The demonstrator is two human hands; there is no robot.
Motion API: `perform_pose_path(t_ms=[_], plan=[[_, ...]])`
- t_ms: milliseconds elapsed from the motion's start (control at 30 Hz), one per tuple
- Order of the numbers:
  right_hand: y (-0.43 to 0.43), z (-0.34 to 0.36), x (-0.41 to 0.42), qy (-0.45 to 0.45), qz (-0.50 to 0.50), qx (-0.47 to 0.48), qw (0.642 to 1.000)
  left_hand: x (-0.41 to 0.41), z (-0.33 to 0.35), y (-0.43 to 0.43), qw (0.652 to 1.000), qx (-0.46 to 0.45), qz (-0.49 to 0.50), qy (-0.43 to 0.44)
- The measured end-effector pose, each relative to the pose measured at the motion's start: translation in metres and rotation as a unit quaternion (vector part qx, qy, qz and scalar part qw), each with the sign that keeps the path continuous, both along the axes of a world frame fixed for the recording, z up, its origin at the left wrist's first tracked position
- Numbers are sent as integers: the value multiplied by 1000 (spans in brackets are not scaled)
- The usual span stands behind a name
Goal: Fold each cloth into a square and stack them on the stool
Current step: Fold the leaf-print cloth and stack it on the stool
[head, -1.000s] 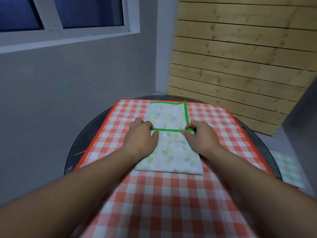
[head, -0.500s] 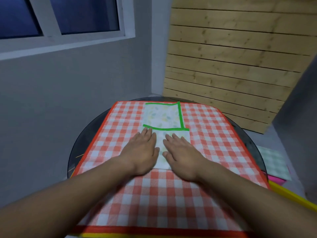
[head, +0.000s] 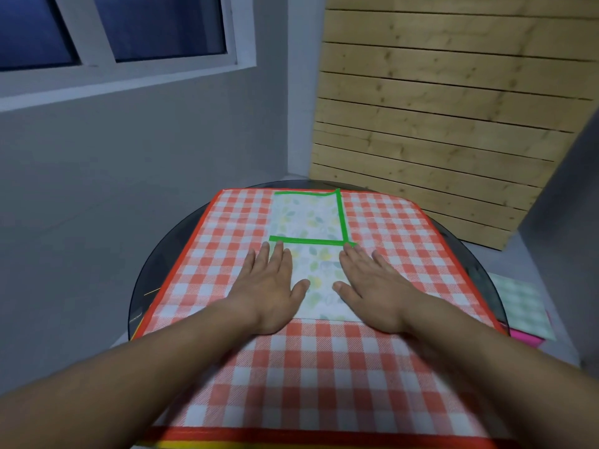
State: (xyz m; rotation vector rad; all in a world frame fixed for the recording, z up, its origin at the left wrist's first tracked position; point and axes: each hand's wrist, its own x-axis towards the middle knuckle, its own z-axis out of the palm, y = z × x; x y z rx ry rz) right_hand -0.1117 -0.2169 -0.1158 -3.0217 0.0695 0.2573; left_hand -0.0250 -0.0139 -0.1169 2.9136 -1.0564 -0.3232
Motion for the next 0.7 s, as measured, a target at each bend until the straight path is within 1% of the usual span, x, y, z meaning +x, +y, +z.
perform_pose_path(t_ms=[67, 133, 167, 233, 300, 400, 500, 633, 700], plan=[[-1, 0, 0, -2, 4, 17, 1000, 1, 1, -1, 1000, -7, 5, 16], [-4, 3, 0, -10, 9, 72, 997, 4, 6, -1, 998, -40, 18, 39], [-6, 7, 0, -32, 6, 121, 992, 6, 11, 0, 996, -76, 30, 44], [-8, 17, 1, -97, -27, 221, 970, 12, 22, 0, 981, -176, 66, 49], [-6, 25, 6, -129, -58, 264, 954, 21, 32, -1, 963, -239, 106, 65], [-4, 20, 17, -107, -47, 236, 965, 36, 36, -5, 947, -271, 144, 91], [-2, 12, 25, -101, -31, 208, 972, 43, 30, -6, 944, -276, 155, 94], [-1, 15, 31, -102, -47, 150, 982, 45, 23, -2, 950, -267, 142, 73], [-3, 17, 29, -104, -52, 145, 983, 41, 23, 0, 963, -244, 112, 25]])
